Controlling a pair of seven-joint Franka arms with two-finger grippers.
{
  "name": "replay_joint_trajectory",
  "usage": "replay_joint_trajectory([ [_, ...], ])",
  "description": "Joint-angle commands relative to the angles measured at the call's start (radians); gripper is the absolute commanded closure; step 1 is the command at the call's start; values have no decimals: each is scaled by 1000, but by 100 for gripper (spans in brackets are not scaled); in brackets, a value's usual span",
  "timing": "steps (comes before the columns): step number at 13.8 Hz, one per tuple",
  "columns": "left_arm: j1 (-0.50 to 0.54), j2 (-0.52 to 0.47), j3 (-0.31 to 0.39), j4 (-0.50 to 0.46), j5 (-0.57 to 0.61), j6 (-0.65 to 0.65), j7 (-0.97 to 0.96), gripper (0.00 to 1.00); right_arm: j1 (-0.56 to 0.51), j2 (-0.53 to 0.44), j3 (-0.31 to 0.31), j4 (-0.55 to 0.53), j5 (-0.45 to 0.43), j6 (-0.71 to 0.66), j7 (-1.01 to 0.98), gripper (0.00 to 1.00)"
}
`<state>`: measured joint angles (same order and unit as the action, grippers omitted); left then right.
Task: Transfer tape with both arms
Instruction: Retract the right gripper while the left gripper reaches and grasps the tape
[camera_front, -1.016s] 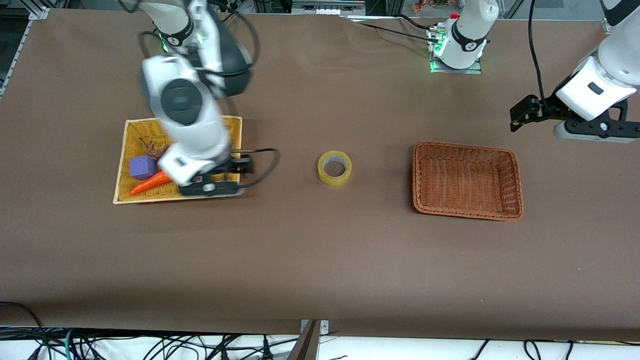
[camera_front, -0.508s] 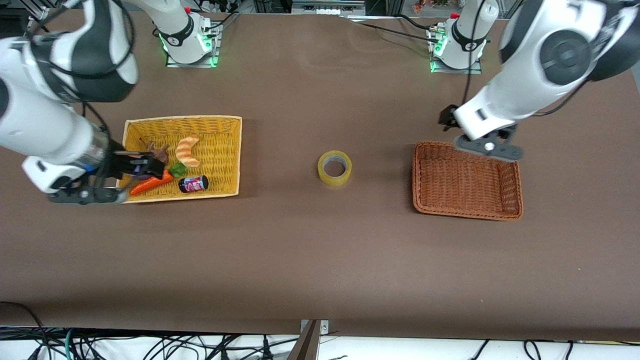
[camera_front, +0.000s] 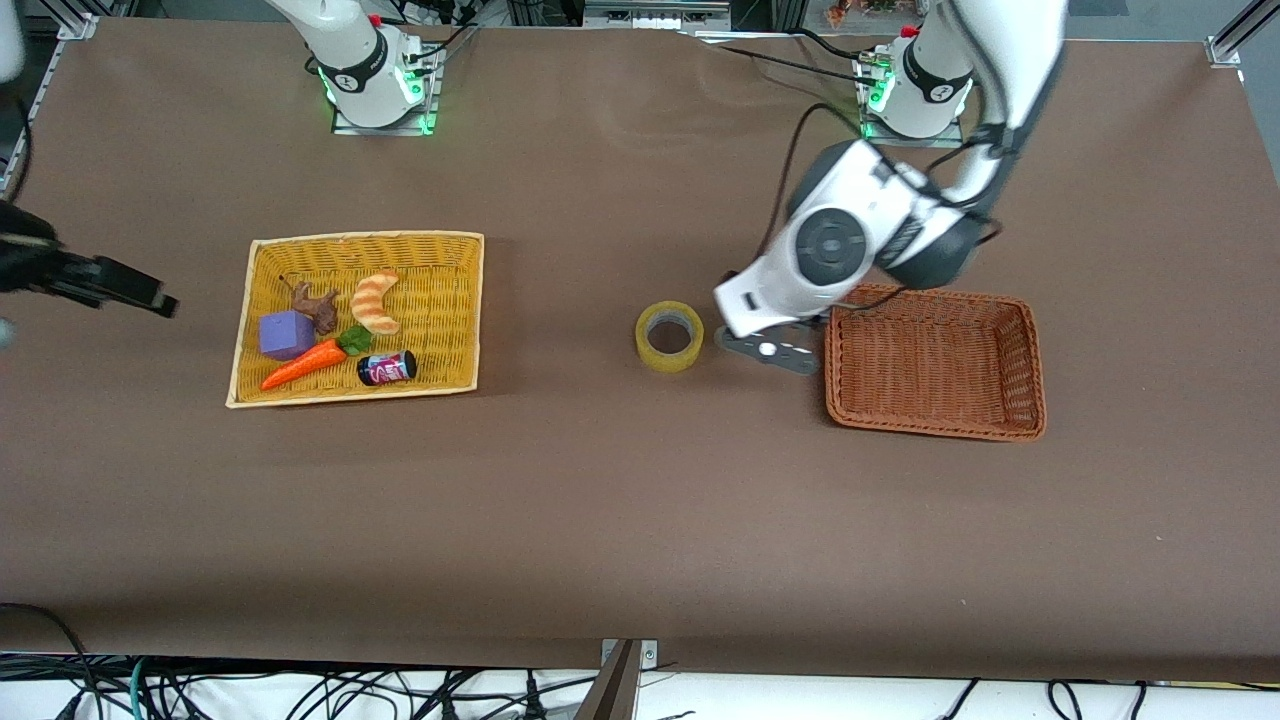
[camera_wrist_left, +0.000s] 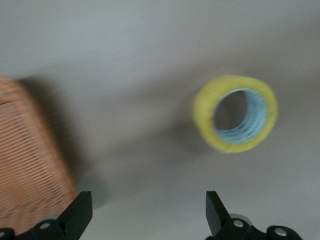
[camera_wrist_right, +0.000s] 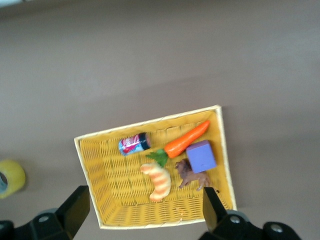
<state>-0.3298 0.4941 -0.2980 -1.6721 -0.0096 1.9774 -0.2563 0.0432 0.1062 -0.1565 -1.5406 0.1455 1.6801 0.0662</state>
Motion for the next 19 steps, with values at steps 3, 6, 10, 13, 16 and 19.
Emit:
replay_joint_trajectory([
  [3,-60,128,5,17,3,124,-4,0,-94,-195,109,-193,-67,56,3,0],
  [6,-60,201,5,20,3,283,9,1,-94,-211,138,-196,-81,9,-5,0],
  [10,-60,233,5,20,43,310,50,51,-94,-169,169,-164,-159,0,-12,0],
  [13,-57,238,5,20,66,308,66,100,-94,-126,163,-101,-158,-42,-13,0],
  [16,-35,193,8,25,68,291,65,100,-94,-116,163,-99,-162,-40,-13,0],
  [19,23,75,14,50,71,125,69,100,-94,-109,163,-99,-164,-40,-13,0],
])
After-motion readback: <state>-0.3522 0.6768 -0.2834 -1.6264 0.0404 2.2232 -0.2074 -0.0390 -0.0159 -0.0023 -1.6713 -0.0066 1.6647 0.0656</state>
